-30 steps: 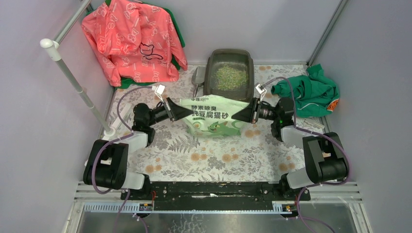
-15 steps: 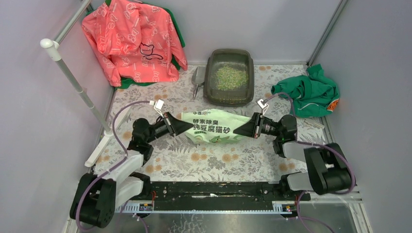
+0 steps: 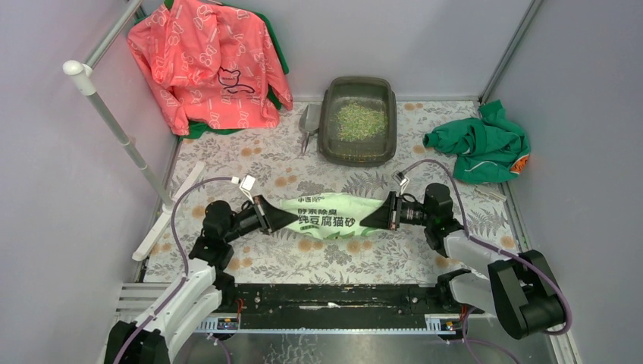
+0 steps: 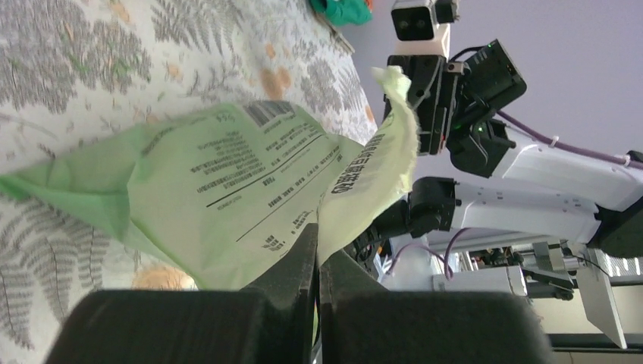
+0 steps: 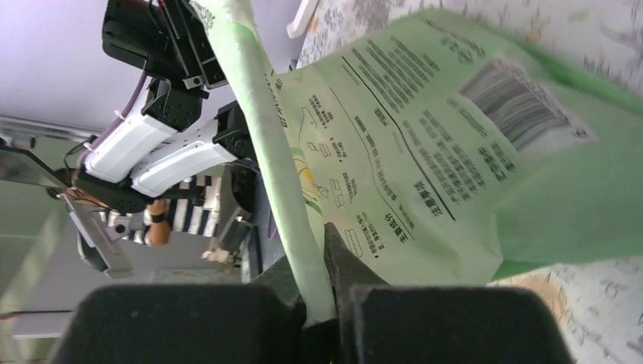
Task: Fill the litter box with clean litter
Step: Adjust the cat litter bag at the center of the board.
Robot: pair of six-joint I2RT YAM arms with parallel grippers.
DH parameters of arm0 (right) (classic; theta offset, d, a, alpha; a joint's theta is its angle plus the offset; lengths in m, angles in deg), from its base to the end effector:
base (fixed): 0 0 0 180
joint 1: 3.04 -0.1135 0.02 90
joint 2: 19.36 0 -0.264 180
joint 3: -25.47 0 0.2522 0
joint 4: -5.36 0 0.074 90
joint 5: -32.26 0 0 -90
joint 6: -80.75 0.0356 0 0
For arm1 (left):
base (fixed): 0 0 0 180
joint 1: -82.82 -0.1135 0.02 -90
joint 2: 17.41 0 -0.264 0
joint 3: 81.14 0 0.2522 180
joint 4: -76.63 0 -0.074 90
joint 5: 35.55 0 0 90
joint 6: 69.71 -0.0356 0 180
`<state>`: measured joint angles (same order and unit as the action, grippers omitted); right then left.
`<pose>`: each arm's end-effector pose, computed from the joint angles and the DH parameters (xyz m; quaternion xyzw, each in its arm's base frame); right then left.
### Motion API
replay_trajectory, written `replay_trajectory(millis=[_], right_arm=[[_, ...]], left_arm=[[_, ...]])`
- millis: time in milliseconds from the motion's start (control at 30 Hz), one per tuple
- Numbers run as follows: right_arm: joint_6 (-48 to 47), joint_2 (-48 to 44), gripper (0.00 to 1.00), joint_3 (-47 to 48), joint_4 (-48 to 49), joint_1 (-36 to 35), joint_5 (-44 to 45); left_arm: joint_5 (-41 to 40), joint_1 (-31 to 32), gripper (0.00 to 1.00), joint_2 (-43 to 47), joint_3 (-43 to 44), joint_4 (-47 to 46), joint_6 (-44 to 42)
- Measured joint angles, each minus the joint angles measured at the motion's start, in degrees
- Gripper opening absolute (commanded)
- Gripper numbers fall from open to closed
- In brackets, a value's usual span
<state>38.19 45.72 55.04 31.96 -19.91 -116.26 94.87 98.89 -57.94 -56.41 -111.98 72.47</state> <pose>0.1879 0.0887 0.1921 -0.1317 0.7232 0.6163 0.2824 0.1496 -0.0671 0.2037 -0.0009 0.7400 -0.5627 0.3684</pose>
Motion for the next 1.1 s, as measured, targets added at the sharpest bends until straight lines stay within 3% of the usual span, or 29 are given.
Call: replay_trajectory(millis=[233,600,933,1100], right_arm=[[4.17,1.01,0.00,-4.22,-0.74,-0.50,0.52],[2.49,-4.50,0.00,-4.48,-10.62,-0.70,2.10],[1.40,0.24,0.00,-7.34,-11.37,-0.44,2.38],[-0.09,0.83,0.00,-7.32,-12.26,-0.37,2.40]], left_arm=[[-0.52,1.57,0.03,5.03,-1.73,9.14,-0.59],[-3.04,5.07,0.06,8.26,-2.86,12.26,-0.24],[-5.57,8.17,0.35,11.58,-6.10,14.71,1.25],[-6.19,9.03,0.37,11.17,-7.80,13.79,2.86]])
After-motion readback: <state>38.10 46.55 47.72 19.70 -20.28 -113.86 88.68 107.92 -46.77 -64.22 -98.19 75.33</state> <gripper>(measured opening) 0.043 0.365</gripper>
